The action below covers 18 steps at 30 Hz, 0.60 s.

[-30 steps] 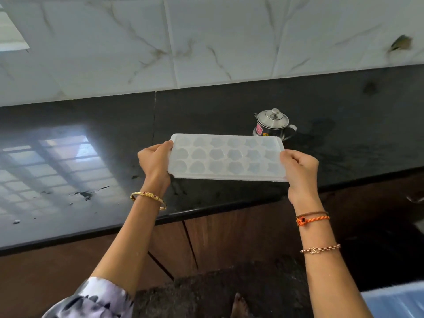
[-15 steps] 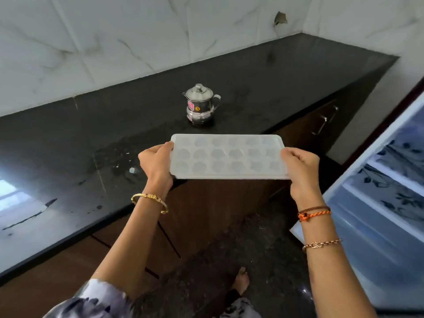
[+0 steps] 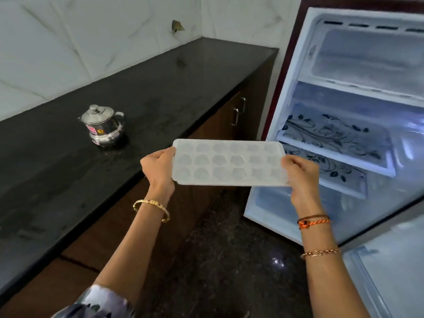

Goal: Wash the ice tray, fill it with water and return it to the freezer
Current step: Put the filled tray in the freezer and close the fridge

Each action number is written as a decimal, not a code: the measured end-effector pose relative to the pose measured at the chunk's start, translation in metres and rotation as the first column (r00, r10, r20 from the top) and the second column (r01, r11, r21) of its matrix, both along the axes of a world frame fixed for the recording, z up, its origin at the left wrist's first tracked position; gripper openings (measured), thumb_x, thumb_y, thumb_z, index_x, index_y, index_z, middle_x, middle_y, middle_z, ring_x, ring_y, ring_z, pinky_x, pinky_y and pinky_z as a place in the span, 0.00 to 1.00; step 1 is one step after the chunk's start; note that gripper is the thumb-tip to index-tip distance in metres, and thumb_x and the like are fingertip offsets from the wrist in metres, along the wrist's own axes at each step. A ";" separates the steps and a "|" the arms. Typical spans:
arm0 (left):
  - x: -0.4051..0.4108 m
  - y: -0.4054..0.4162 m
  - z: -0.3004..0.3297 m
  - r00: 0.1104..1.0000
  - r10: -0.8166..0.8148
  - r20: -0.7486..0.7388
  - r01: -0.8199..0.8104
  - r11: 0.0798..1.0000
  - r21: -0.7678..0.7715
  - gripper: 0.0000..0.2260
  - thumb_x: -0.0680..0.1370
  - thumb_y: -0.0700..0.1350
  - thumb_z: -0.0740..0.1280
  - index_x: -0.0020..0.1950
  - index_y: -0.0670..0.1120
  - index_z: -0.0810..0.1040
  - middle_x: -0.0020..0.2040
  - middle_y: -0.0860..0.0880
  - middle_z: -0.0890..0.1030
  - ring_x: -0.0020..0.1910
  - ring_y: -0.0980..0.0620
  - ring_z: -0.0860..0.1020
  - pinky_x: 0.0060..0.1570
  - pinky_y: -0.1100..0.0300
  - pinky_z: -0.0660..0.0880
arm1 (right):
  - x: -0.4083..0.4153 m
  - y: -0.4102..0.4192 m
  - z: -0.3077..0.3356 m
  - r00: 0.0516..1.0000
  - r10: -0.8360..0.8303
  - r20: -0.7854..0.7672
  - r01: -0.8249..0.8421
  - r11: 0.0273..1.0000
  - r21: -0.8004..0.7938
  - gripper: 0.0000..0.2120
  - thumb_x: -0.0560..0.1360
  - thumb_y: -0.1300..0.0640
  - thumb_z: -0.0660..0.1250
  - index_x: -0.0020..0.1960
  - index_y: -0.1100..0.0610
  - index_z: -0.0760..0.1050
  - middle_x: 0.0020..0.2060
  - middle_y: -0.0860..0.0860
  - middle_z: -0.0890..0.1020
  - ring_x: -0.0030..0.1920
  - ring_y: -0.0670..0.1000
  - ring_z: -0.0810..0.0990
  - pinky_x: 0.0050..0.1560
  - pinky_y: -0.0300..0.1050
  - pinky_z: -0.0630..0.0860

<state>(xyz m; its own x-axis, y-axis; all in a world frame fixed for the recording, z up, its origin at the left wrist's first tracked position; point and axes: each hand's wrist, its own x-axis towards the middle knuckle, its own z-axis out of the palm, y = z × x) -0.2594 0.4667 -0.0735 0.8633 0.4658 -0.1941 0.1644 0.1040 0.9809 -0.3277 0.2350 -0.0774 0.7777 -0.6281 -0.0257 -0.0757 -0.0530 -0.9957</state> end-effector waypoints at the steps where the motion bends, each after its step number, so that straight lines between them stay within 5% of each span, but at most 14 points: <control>1: 0.004 -0.013 -0.001 1.000 -0.031 -0.006 0.031 0.999 0.010 0.10 0.74 0.41 0.68 0.32 0.42 0.77 0.40 0.45 0.80 0.37 0.51 0.80 0.30 0.62 0.75 | -0.003 -0.012 -0.001 0.999 -0.036 -0.007 0.036 0.999 -0.009 0.11 0.73 0.67 0.60 0.39 0.76 0.70 0.33 0.54 0.65 0.37 0.51 0.62 0.36 0.44 0.60; 5: 0.018 -0.065 -0.005 0.990 -0.137 -0.019 0.136 0.990 -0.023 0.07 0.73 0.42 0.69 0.41 0.39 0.80 0.47 0.44 0.82 0.44 0.48 0.82 0.39 0.56 0.80 | -0.010 -0.057 0.000 0.990 -0.142 -0.004 0.142 0.989 -0.039 0.08 0.72 0.67 0.60 0.35 0.65 0.72 0.32 0.55 0.64 0.35 0.50 0.61 0.37 0.43 0.58; 10: 0.024 -0.129 -0.005 0.977 -0.213 0.013 0.213 0.977 -0.022 0.13 0.74 0.43 0.68 0.30 0.47 0.73 0.37 0.50 0.80 0.38 0.52 0.81 0.35 0.58 0.79 | -0.019 -0.108 0.001 0.969 -0.248 0.023 0.249 0.967 -0.050 0.09 0.72 0.68 0.59 0.35 0.59 0.68 0.28 0.52 0.60 0.31 0.46 0.57 0.33 0.40 0.55; 18: 0.042 -0.209 -0.007 0.931 -0.364 0.036 0.365 0.931 -0.031 0.10 0.75 0.43 0.68 0.33 0.47 0.76 0.37 0.50 0.80 0.37 0.54 0.81 0.34 0.61 0.79 | -0.026 -0.170 -0.001 0.918 -0.394 -0.031 0.392 0.918 -0.065 0.10 0.72 0.67 0.60 0.33 0.67 0.72 0.31 0.53 0.66 0.36 0.51 0.63 0.37 0.42 0.61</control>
<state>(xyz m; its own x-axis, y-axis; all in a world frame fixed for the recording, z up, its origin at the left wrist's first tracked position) -0.2176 0.2579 -0.0810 0.9778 0.1116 -0.1774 0.1694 0.0781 0.9825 -0.3537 0.0649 -0.0782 0.4666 -0.8844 -0.0094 -0.1444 -0.0657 -0.9873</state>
